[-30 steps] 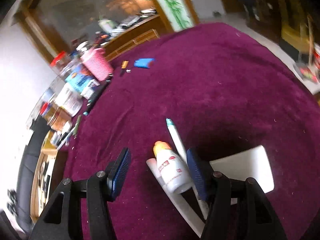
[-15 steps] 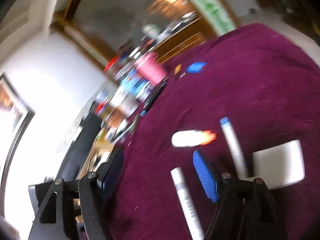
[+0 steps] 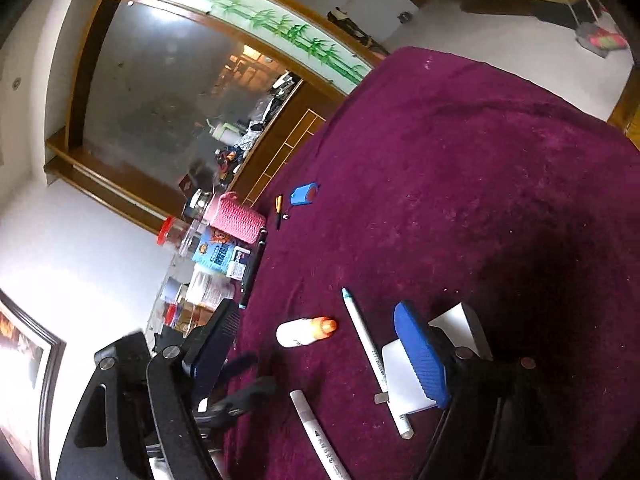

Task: Organize rigid objects
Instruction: 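Grasp the white orange-capped bottle with the left tool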

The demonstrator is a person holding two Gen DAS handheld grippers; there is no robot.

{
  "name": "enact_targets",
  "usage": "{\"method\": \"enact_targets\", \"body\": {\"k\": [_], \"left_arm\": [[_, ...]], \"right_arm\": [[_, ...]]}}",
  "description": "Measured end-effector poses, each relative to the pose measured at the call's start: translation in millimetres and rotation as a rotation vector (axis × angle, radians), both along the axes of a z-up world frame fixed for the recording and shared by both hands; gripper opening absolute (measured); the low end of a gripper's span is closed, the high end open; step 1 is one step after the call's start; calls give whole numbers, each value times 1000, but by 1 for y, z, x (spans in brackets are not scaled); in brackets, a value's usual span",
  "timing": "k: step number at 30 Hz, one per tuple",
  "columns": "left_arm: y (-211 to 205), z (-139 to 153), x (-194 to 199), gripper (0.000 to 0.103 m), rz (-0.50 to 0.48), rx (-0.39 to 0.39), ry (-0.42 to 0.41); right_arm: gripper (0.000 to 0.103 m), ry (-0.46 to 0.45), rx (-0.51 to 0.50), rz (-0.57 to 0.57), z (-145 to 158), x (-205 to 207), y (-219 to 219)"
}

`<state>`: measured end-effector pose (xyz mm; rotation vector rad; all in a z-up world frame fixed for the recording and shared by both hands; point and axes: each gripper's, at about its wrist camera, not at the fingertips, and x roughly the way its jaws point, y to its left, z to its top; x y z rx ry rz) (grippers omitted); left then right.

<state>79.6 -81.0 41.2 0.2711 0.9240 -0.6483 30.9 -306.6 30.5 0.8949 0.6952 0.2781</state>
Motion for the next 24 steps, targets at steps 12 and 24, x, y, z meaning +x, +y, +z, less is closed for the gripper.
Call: {"method": "enact_targets", "body": {"k": [12,24], "left_arm": [[-39,-26,29,35,-165,123,48],[-37,10,-10,81,-262,110,-83]], "right_arm": [[83,3,-110,0,9,9,11],[83,33,-86,-38,3,10,1]]}}
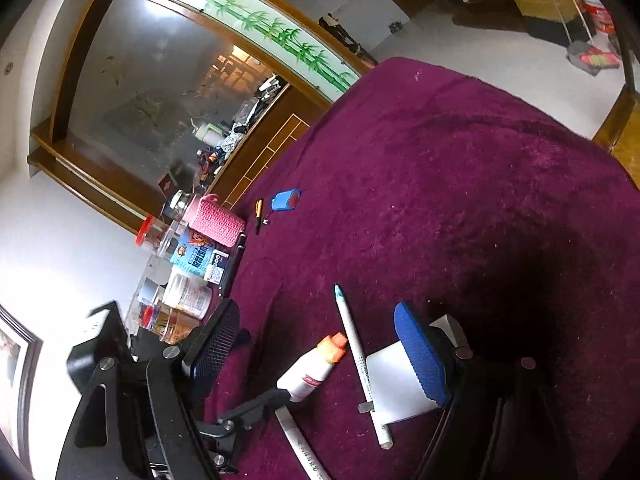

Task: Organize rigid objects
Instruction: 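Grasp the white orange-capped bottle with the left tool, then grasp a white marker with right tool while left tool lifts the bottle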

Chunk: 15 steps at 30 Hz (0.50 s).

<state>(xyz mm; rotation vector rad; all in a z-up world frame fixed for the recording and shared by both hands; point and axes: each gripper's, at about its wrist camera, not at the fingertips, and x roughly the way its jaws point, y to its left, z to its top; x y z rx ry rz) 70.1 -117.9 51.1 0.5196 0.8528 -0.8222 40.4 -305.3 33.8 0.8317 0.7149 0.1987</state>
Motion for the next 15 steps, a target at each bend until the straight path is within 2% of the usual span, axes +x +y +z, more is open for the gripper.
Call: {"method": "enact_targets", "body": {"k": [2,4,6,7,8,9,10,12,15], "left_arm": [[-8,-3,4,81,-11,6,21],[-20,-15,5,81,-22,57,25],[-33,-28,4,76,-24,96,35],[-38,-34,3,63,-20,106,56],[-38,-33,4,42,-11,66,75],[-40,-33,5,33,3,40,117],[-38,-32,4,26,24,31,117],[-34,-29,4,26,62,11,109],[-13,-17,-1,26,106,-67,145]], "right_arm": [[83,1,2,-5,0,0,-1],[83,-2,3,-13,1,-1,-2],[83,-4,8,-21,1,-1,-3],[83,-4,10,-25,1,-1,-4],[83,-3,10,-29,0,-2,-5],[83,-1,8,-31,-1,-2,-6],[83,4,6,-34,-2,-2,-6],[83,13,11,-36,-4,-1,-8],[83,12,14,-32,-4,-1,-8]]}}
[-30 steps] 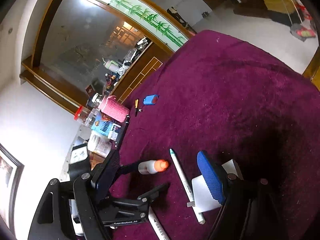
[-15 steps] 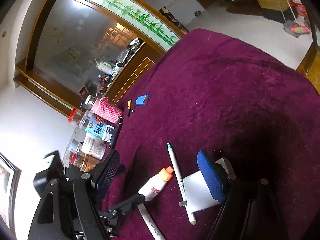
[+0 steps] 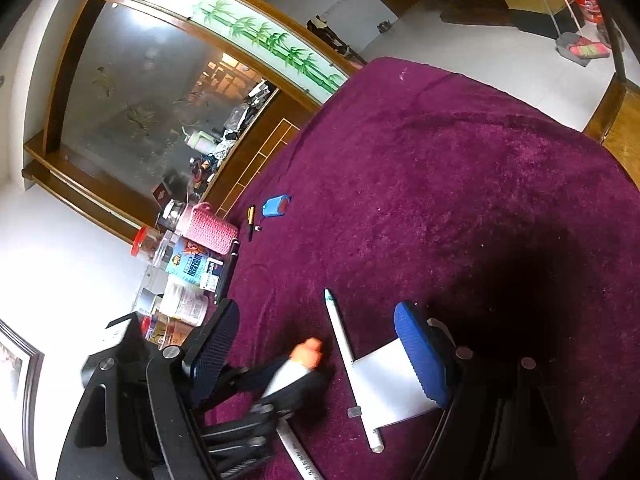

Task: Organize rigid objects
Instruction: 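Grasp a white marker with right tool while left tool lifts the bottle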

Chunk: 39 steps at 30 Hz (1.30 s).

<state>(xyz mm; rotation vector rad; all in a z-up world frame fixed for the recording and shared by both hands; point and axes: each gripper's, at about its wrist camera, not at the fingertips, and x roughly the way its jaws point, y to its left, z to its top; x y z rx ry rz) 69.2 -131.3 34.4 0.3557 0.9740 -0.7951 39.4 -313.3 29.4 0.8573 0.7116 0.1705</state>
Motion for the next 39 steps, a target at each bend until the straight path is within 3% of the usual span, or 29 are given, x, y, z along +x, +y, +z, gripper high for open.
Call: {"method": "enact_targets", "body": {"k": [3,9,12,15,19,22,24,31,35,39], "left_arm": [[32,24,-13,26,54,-78,7],[121,62,-82,26,221,-237,-4],[158,64,-116,26,309,-299,-10],[185,57,-131,26,368,-386,35],[213,46,-147,26,457,-373,21],[229,42,-160,27,480,-359,-1],[238,39,-166,27,488,-377,5],[274,39,-186,27,532,-405,-25],[298,44,-193,27,568,-432,-43],[320,46,-201,27,604,-435,-68]], "right_arm": [[83,-6,-15,17,1,1,3],[83,-33,-90,112,7,5,25],[83,-52,-185,183,11,5,48],[83,-74,-302,286,15,-1,83],[82,3,-401,369,10,-6,121],[67,76,-506,412,4,-14,145],[43,121,-571,440,-7,-16,154],[16,149,-804,422,-18,-30,174],[13,138,-766,401,-10,-45,173],[13,86,-645,387,4,-62,169]]}}
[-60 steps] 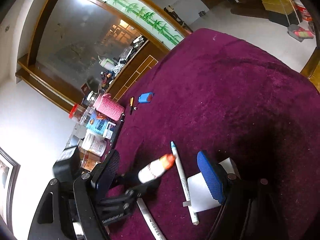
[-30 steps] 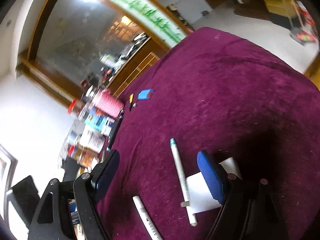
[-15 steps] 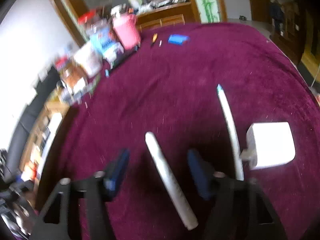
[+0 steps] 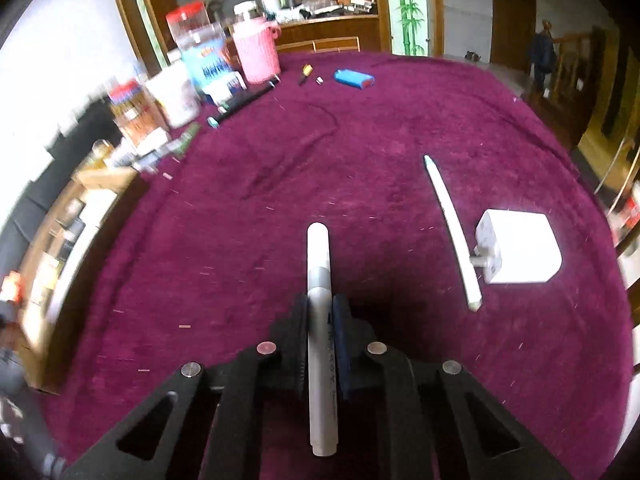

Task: Organize rigid objects
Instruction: 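Grasp a white marker with right tool while left tool lifts the bottle, then drop bottle into tray with left tool while right tool drops white marker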

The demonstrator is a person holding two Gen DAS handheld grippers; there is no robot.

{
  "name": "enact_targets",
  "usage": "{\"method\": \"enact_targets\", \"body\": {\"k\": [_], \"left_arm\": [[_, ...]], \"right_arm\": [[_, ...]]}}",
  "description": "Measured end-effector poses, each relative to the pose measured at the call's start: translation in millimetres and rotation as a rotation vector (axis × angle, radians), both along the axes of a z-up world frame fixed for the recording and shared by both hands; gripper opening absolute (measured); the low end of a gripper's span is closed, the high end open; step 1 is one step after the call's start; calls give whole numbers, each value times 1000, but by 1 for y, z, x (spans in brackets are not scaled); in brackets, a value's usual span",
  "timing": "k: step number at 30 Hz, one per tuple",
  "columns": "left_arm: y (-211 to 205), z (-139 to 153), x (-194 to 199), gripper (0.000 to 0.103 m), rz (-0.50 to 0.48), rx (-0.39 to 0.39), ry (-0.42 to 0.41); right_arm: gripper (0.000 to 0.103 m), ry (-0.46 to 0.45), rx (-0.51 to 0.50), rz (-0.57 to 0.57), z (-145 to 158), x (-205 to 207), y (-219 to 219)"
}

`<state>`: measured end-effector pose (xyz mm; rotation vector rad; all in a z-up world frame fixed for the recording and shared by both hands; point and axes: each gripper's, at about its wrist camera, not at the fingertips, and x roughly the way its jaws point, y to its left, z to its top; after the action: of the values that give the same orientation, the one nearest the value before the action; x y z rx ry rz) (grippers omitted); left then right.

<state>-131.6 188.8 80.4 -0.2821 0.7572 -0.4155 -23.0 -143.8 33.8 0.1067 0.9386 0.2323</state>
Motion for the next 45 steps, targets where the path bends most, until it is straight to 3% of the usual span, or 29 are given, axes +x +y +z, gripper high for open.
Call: {"method": "enact_targets", "body": {"k": [5,9,18,25,31,33,41,45], "left_arm": [[28,-4,-4,27,62,-16,8],[51,-8,-3,27,134,-19,37],[90,-26,10,27,267,23,152],[107,-36,25,27,305,77,211],[116,-35,36,27,332,130,218],[118,-36,37,29,329,116,217],[133,-22,15,66,356,-12,160],[143,-16,3,67,383,-55,137]], "right_arm": [[13,-8,140,33,16,-14,9],[14,-15,192,81,29,-22,32],[14,73,346,255,41,-21,124],[14,161,372,371,32,-23,207],[15,225,390,377,16,-17,240],[15,255,400,369,8,-13,250],[15,318,398,336,-14,0,270],[15,317,372,337,-19,-1,277]]}}
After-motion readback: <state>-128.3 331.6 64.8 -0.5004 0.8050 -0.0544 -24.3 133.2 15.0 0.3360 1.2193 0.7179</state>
